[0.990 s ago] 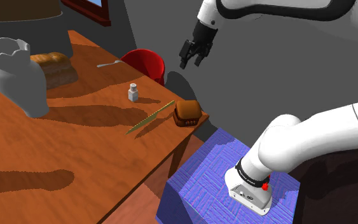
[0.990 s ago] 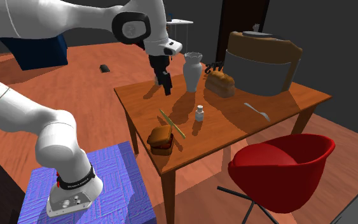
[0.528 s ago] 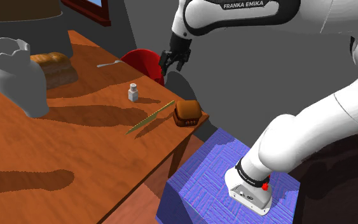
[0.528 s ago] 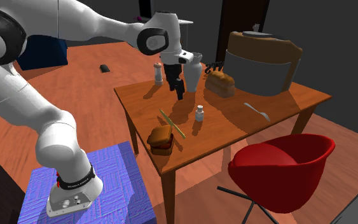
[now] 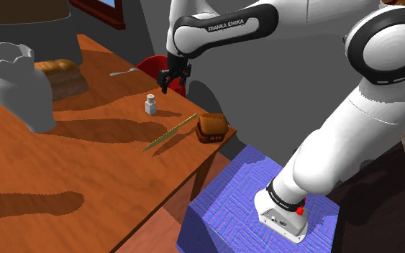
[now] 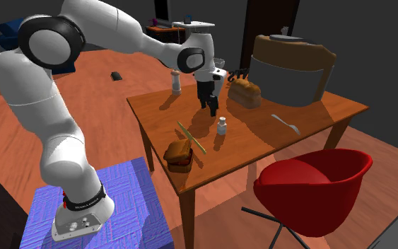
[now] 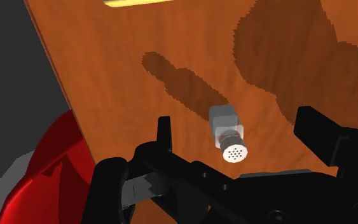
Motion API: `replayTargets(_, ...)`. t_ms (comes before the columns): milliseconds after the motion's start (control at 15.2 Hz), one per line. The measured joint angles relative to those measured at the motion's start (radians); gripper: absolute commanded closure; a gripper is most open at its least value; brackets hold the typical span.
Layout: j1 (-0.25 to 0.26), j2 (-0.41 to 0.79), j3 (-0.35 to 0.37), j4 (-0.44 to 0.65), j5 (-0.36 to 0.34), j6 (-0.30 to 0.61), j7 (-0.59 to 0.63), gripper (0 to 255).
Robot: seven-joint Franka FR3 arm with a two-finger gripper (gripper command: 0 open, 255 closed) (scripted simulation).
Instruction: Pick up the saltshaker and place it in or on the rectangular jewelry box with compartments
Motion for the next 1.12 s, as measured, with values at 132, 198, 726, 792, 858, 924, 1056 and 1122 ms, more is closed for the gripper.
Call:
replayTargets(132, 0.010, 0.078, 0.010, 0.058, -0.032, 0.013, 0.026, 0)
replayTargets(198, 0.013, 0.127, 0.011, 0.091, -0.050, 0.024, 0.035, 0)
replayTargets(726, 0.055, 0.365, 0.011, 0.274, -0.146, 0.049, 0.099, 0)
replayTargets(792, 0.055, 0.374, 0.010, 0.272, -0.149, 0.058, 0.100, 0)
replayTargets(858, 0.055, 0.381, 0.008, 0.271, -0.151, 0.067, 0.102, 0)
replayTargets(924, 0.055, 0.390, 0.007, 0.271, -0.153, 0.076, 0.102, 0)
replayTargets(1056, 0.057, 0.409, 0.005, 0.265, -0.159, 0.099, 0.109, 0)
replayTargets(1122, 0.056, 0.412, 0.004, 0.262, -0.160, 0.106, 0.108, 0)
